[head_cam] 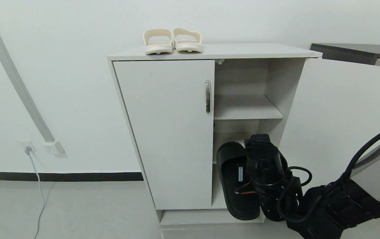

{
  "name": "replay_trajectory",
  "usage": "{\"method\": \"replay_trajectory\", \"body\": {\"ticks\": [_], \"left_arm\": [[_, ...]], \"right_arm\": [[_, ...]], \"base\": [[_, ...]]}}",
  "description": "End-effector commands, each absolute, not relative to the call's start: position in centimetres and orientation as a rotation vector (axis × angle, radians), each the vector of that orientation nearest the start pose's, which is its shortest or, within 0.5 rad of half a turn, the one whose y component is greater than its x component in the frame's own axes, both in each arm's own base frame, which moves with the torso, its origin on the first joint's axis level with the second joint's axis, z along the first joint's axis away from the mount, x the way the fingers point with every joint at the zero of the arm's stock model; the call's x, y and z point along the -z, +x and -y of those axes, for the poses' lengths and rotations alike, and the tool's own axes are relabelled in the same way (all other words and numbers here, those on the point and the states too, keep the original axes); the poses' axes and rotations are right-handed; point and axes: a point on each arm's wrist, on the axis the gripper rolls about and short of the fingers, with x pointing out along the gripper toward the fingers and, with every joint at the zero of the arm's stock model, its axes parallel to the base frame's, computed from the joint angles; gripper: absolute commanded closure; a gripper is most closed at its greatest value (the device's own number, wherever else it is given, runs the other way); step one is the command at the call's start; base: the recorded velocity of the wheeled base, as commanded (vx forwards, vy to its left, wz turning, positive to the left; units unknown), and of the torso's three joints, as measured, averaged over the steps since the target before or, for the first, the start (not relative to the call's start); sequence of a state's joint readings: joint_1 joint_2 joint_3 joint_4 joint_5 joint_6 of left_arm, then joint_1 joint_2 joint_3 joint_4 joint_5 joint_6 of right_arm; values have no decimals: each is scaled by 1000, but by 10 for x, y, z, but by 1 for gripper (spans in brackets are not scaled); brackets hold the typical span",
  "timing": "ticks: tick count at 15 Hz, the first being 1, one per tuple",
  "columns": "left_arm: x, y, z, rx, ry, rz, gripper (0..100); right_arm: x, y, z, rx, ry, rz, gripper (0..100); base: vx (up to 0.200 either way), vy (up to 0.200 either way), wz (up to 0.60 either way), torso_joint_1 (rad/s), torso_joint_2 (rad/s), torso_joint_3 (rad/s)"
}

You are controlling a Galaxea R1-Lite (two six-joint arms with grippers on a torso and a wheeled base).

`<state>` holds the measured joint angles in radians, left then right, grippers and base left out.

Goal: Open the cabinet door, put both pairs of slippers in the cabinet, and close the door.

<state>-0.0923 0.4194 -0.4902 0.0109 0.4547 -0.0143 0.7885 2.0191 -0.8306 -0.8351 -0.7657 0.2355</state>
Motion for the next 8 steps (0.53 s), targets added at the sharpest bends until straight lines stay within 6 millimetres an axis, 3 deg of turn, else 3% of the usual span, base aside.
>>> {"method": "replay_trajectory", "body": {"ticks": [1,4,8], "left_arm": [[-136,-37,-6,-477,-4,100,100],[-92,-19,-5,-379,32,21,100],[-77,-17,-1,-136,62,-79,100]], "right_arm": [[-97,261,-241,9,-29,-267,100],[-97,261,-241,5,-31,-267,100],[-98,261,-242,2,-30,-266,100]], "base": [[0,0,0,0,0,0],[0,0,0,0,0,0],[0,0,0,0,0,0]]}}
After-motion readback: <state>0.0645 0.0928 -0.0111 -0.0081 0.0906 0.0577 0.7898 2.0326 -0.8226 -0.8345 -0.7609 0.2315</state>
